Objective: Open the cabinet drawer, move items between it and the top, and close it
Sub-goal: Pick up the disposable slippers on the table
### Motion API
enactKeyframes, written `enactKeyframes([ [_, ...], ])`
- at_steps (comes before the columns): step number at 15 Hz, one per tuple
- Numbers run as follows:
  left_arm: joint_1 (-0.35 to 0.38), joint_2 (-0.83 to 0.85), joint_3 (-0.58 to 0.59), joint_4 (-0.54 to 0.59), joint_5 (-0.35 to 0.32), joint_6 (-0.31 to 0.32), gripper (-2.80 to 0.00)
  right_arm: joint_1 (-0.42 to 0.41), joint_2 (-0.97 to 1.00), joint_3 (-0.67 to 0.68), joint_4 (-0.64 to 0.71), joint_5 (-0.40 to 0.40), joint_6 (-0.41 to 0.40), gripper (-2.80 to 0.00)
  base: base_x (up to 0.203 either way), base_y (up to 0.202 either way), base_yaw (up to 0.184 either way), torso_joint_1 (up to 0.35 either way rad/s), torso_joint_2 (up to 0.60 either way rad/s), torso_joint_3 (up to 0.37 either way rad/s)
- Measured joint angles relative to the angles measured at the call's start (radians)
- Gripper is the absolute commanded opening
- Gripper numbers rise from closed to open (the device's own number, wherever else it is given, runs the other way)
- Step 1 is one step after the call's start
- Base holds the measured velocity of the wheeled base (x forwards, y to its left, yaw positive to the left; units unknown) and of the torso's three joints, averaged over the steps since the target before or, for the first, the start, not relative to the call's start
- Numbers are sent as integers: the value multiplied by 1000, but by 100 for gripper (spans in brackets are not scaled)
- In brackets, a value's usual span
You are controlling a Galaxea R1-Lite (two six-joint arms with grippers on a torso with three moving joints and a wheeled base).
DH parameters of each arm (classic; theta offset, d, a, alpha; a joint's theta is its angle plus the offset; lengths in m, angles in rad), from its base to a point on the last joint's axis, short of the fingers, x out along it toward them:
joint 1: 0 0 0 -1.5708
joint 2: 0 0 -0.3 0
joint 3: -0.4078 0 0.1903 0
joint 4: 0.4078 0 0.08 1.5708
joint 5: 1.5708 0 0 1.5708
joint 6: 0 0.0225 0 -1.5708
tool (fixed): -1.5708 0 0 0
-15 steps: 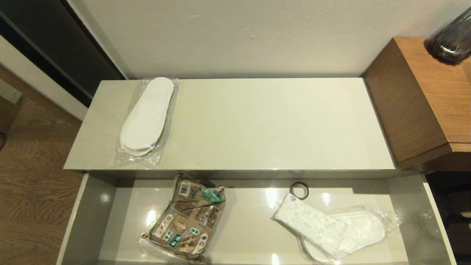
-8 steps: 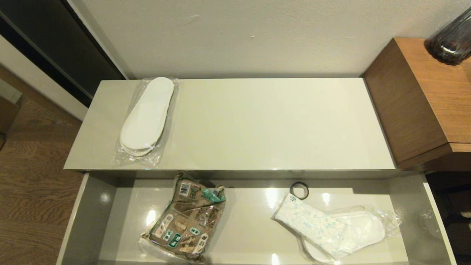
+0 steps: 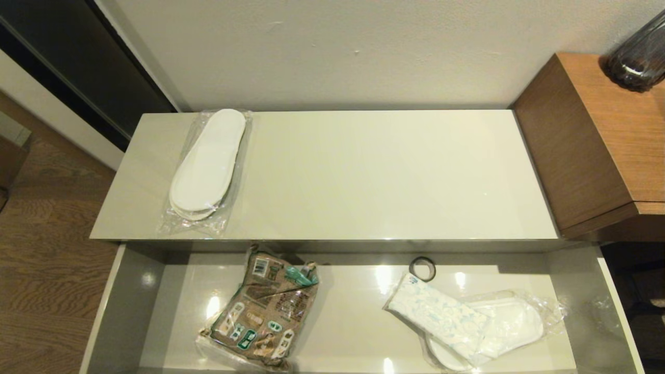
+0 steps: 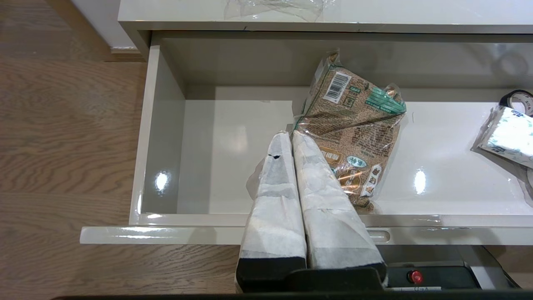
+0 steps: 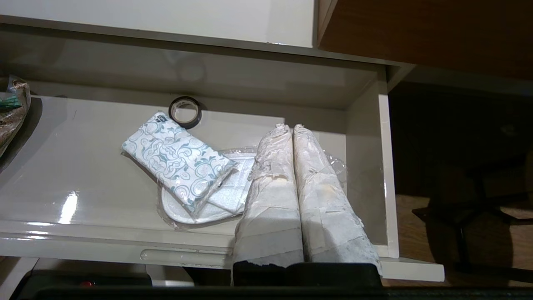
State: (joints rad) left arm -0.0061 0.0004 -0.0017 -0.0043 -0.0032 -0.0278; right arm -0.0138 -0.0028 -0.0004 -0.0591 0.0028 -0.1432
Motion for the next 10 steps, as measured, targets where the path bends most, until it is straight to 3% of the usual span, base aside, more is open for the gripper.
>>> enactKeyframes([
  [10,0,0,0,0,0,0,-280,0,0,0,0,0,0,-280,0,0,0,0,0,0],
])
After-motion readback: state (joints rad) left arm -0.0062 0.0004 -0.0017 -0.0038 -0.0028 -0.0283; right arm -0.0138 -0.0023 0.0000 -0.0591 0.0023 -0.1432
